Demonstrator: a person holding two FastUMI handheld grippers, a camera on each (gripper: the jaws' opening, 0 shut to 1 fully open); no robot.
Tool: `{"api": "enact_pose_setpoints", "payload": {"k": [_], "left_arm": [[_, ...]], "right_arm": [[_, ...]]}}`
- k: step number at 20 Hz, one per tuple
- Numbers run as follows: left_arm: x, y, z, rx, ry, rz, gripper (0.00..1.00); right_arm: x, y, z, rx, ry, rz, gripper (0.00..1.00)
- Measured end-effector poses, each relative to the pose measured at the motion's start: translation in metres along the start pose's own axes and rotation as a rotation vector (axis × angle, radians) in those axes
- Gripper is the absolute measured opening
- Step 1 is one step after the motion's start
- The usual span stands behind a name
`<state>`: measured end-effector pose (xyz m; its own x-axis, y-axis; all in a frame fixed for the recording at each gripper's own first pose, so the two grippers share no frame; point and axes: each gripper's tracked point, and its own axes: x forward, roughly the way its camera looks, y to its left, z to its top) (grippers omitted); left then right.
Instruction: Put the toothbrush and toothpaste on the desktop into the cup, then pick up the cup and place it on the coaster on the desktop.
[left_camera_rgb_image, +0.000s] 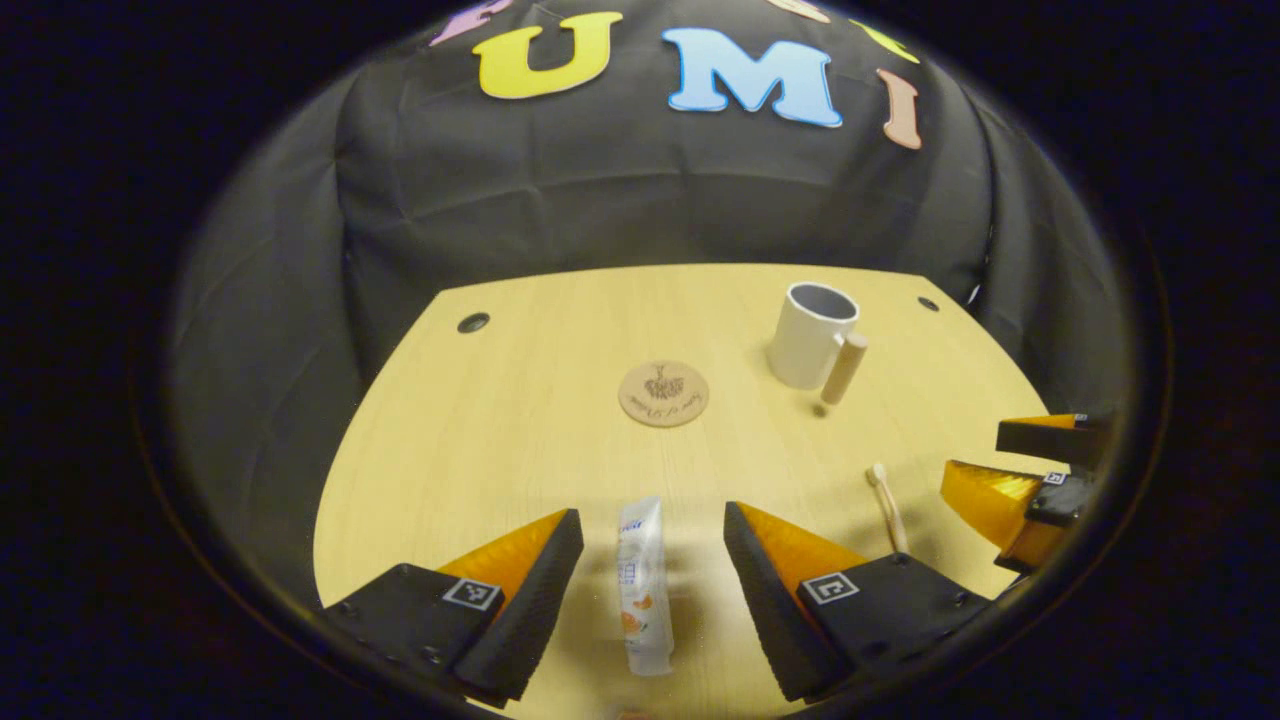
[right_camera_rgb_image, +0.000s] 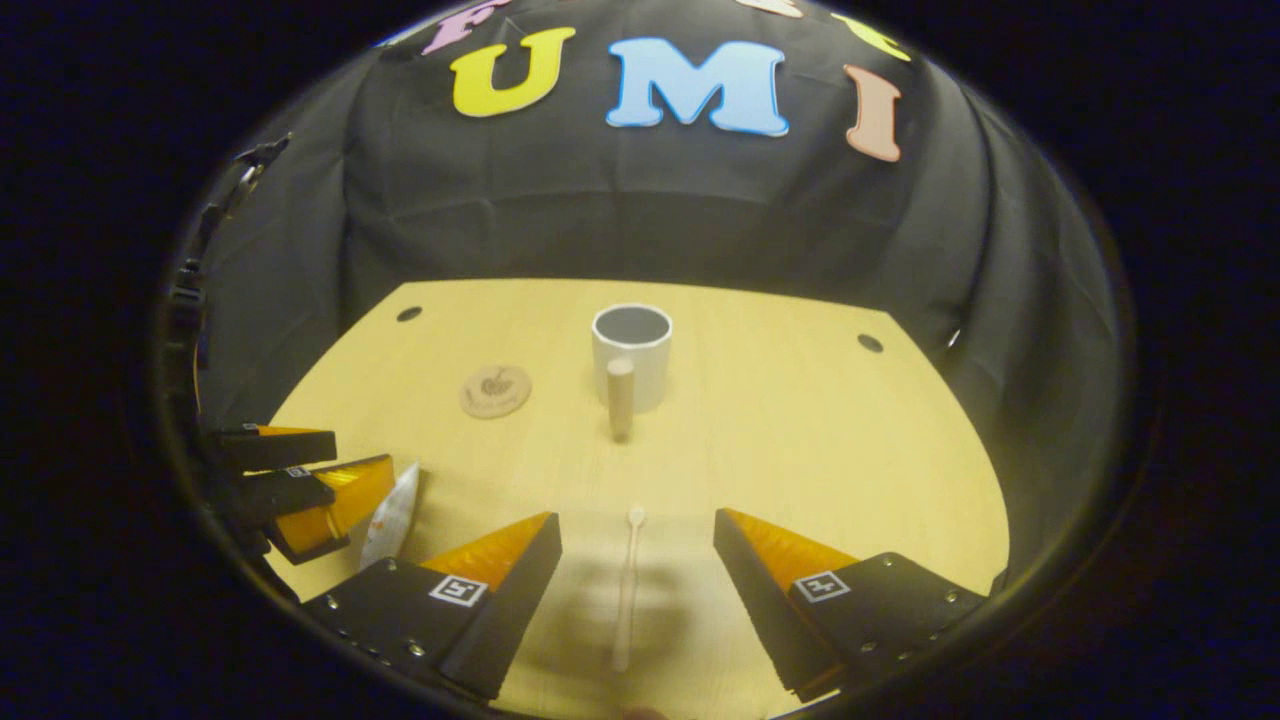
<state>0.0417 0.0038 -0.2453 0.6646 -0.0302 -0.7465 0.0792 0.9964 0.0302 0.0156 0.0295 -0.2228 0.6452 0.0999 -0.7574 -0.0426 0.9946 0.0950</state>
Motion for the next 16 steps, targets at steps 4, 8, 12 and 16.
{"api": "enact_pose_setpoints", "payload": {"k": [4,8,12,16], "left_arm": [[0.013,0.002,-0.016,0.006,0.084,-0.013,0.94],[0.028,0.004,-0.036,0.000,0.176,-0.013,0.94],[0.037,0.011,-0.057,-0.024,0.277,-0.002,0.94],[0.040,0.013,-0.080,-0.061,0.376,-0.008,0.93]], "right_arm": [[0.018,-0.001,-0.019,0.018,0.125,0.025,0.95],[0.031,0.001,-0.039,-0.004,0.222,0.032,0.95],[0.036,0.003,-0.060,-0.022,0.347,0.049,0.95],[0.041,0.005,-0.084,-0.045,0.477,0.052,0.95]]}}
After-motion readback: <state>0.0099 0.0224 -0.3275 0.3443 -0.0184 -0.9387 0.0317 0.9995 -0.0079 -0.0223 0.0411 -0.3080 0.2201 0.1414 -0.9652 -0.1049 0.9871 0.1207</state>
